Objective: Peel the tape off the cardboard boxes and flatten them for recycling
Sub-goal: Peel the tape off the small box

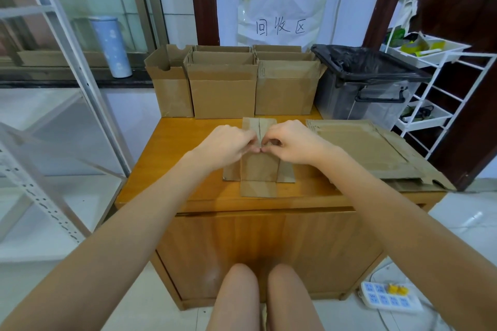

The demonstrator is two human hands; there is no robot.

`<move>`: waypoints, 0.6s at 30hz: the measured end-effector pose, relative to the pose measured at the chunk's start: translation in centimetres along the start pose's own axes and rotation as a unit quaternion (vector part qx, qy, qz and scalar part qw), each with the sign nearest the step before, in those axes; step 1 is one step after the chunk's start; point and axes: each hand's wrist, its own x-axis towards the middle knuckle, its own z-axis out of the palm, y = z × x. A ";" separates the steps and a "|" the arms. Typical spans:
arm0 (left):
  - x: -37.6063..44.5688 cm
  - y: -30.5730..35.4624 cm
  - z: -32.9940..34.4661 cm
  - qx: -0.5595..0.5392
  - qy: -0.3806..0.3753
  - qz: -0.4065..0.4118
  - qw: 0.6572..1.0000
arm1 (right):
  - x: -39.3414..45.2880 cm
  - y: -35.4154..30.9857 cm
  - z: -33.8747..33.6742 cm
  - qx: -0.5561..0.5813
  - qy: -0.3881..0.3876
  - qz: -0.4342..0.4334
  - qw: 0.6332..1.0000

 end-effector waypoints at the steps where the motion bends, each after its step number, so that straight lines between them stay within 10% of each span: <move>1: 0.0 -0.1 -0.1 -0.006 0.003 -0.002 1.000 | 0.1 0.0 -0.1 0.012 -0.002 0.009 1.000; 12: 0.5 0.5 0.1 -0.079 0.074 -0.121 0.987 | 0.3 0.2 0.9 0.147 0.092 0.102 0.980; 18: 0.5 0.9 0.6 -0.080 0.095 -0.148 0.981 | 0.5 0.8 0.8 0.402 0.033 0.188 0.895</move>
